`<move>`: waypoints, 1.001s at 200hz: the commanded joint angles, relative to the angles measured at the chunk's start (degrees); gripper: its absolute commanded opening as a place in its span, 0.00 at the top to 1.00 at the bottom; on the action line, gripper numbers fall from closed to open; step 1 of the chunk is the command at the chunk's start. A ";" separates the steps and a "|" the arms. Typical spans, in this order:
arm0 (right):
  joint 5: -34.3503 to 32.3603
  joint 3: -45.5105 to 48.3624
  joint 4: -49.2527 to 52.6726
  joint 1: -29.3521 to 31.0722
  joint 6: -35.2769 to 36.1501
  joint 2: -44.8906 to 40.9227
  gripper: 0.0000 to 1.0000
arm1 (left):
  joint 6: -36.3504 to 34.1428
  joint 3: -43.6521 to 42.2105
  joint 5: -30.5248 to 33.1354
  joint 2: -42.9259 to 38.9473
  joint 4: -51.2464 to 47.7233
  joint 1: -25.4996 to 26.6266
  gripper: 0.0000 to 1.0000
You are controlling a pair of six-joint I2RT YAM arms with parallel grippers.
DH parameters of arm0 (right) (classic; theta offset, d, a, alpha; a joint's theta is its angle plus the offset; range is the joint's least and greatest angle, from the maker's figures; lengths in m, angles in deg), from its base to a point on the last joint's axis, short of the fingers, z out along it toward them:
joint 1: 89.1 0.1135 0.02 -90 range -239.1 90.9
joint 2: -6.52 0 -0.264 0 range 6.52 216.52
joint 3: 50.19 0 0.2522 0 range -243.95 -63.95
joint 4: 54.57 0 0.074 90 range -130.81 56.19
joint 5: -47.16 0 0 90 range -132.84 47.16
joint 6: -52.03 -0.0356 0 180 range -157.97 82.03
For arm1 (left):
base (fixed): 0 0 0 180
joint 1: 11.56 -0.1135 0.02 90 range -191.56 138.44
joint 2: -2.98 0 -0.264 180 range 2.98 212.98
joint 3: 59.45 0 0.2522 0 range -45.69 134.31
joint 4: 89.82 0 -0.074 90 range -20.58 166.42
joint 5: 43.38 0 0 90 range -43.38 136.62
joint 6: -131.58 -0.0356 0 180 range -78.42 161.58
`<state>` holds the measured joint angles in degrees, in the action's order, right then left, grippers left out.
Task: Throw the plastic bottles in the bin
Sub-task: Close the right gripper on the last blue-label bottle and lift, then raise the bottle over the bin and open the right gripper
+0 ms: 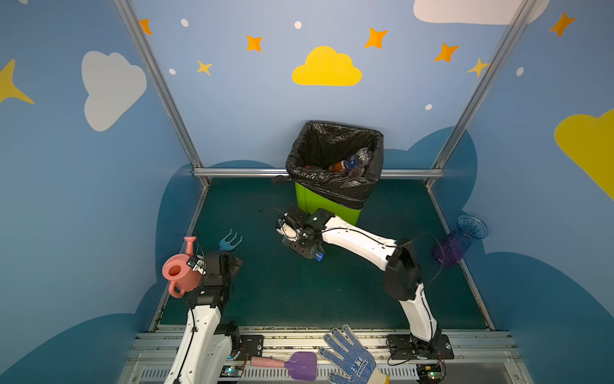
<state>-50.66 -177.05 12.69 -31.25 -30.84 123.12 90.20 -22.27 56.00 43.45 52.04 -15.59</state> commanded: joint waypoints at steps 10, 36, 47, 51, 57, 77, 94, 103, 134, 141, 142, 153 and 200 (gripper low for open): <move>-6.01 -0.02 -5.35 0.87 2.88 -19.02 0.56 | -1.51 0.31 -0.75 2.18 1.66 -0.20 0.00; -11.56 2.29 -16.75 5.16 11.47 -34.69 0.57 | -1.69 0.22 -0.69 3.85 3.24 -0.19 0.00; -14.31 2.42 -21.86 7.58 15.47 -40.03 0.57 | -1.61 0.15 -0.85 4.64 4.16 -0.24 0.00; -15.26 2.44 -23.88 8.54 17.07 -41.81 0.57 | -1.60 0.14 -0.93 4.91 4.41 -0.19 0.00; -16.45 2.67 -26.98 9.92 19.58 -44.13 0.57 | -1.52 0.21 -1.12 5.40 4.89 -0.19 0.00; -17.45 5.29 -37.46 12.50 27.47 -50.88 0.57 | -1.42 0.46 -2.06 7.26 6.15 -0.26 0.00; -18.79 6.49 -42.82 10.70 31.79 -51.40 0.54 | -1.60 1.32 -3.17 8.92 6.16 -0.20 0.00; -17.89 4.50 -40.60 7.30 29.48 -49.55 0.53 | -1.84 2.11 -3.73 9.76 5.84 -0.19 0.00; 0.32 -2.30 -29.81 -12.84 9.81 -38.83 0.53 | -2.90 3.91 -4.72 11.40 5.30 -0.04 0.00; 4.01 -4.17 -28.19 -15.94 5.83 -35.08 0.53 | -2.99 4.00 -4.98 11.64 5.49 0.03 0.00; 4.68 -4.55 -27.88 -16.42 5.32 -34.35 0.53 | -2.95 4.00 -4.99 11.69 5.49 0.05 0.00; 10.78 -9.35 -23.75 -21.55 0.39 -27.03 0.53 | -3.07 3.94 -5.34 11.81 5.75 0.25 0.00; 8.68 -27.00 -14.71 -26.20 -2.93 -14.40 0.06 | -5.30 3.49 -4.56 11.31 4.76 0.38 0.00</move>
<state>-42.50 -198.14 -8.17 -55.93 -29.26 112.89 87.16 -19.23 51.15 55.03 57.77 -15.39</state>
